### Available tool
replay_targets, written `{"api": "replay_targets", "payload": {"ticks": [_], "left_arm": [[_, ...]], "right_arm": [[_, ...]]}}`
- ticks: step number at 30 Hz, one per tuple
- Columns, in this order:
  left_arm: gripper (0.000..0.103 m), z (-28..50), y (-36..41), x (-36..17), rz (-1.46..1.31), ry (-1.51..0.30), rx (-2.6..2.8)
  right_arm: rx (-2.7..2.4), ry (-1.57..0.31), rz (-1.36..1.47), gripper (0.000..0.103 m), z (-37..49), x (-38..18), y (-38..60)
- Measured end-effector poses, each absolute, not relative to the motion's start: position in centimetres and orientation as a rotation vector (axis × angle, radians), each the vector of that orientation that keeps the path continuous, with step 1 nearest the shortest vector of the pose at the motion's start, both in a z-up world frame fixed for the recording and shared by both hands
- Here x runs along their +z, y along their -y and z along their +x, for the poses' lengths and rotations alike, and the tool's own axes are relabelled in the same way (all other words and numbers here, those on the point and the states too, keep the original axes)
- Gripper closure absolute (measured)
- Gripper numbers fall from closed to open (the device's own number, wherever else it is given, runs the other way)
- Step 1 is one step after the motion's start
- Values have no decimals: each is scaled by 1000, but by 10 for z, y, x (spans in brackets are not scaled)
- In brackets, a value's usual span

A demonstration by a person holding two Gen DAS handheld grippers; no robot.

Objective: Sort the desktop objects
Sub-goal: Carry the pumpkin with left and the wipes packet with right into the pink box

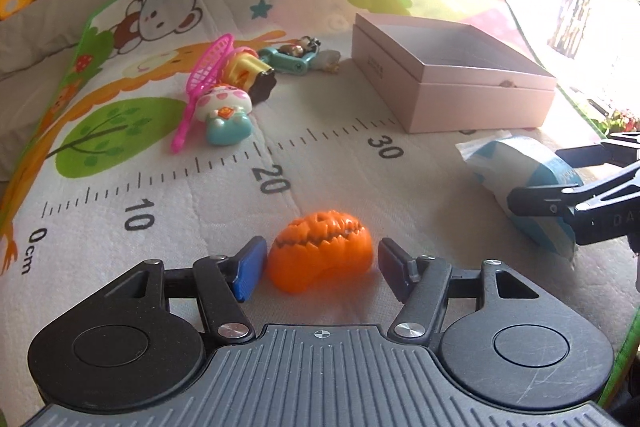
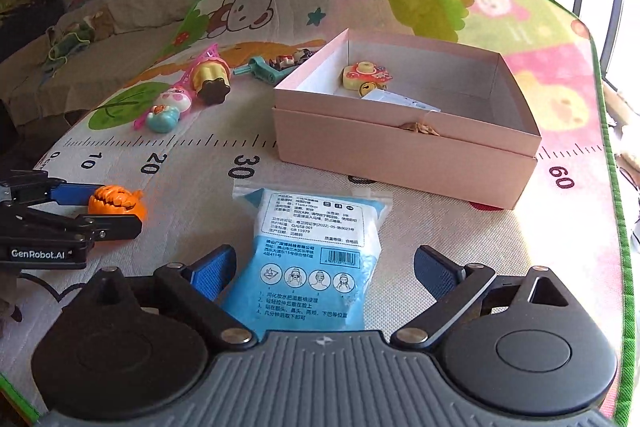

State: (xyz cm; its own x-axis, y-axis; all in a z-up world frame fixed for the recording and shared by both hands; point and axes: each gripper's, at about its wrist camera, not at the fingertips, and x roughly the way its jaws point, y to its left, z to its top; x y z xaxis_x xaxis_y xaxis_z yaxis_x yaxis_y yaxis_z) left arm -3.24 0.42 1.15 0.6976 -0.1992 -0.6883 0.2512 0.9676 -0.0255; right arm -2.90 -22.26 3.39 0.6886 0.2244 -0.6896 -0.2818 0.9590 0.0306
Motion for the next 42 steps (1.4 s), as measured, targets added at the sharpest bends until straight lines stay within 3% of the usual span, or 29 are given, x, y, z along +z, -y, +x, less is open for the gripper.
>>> {"api": "replay_targets", "payload": {"ticks": [1, 4, 16, 27, 32, 34, 38, 42], "left_arm": [[24, -35, -4, 11, 83, -756, -239], [19, -33, -9, 9, 91, -755, -194], [8, -37, -35, 11, 34, -751, -167], [12, -10, -8, 9, 38, -791, -155], [28, -6, -5, 11, 59, -788, -140], [37, -9, -5, 13, 67, -783, -137], [38, -24, -1, 17, 106, -768, -176], [38, -38, 6, 41, 115, -740, -252]], "right_arm": [[286, -763, -81, 7, -29, 33, 222], [289, -773, -83, 7, -28, 30, 218], [304, -798, -61, 7, -28, 24, 206], [299, -757, -69, 7, -33, 24, 205], [300, -723, -119, 7, -28, 29, 201], [293, -732, -124, 15, -23, 29, 201], [313, -794, -123, 45, -19, 29, 208], [378, -826, -99, 49, -35, 45, 227]]}}
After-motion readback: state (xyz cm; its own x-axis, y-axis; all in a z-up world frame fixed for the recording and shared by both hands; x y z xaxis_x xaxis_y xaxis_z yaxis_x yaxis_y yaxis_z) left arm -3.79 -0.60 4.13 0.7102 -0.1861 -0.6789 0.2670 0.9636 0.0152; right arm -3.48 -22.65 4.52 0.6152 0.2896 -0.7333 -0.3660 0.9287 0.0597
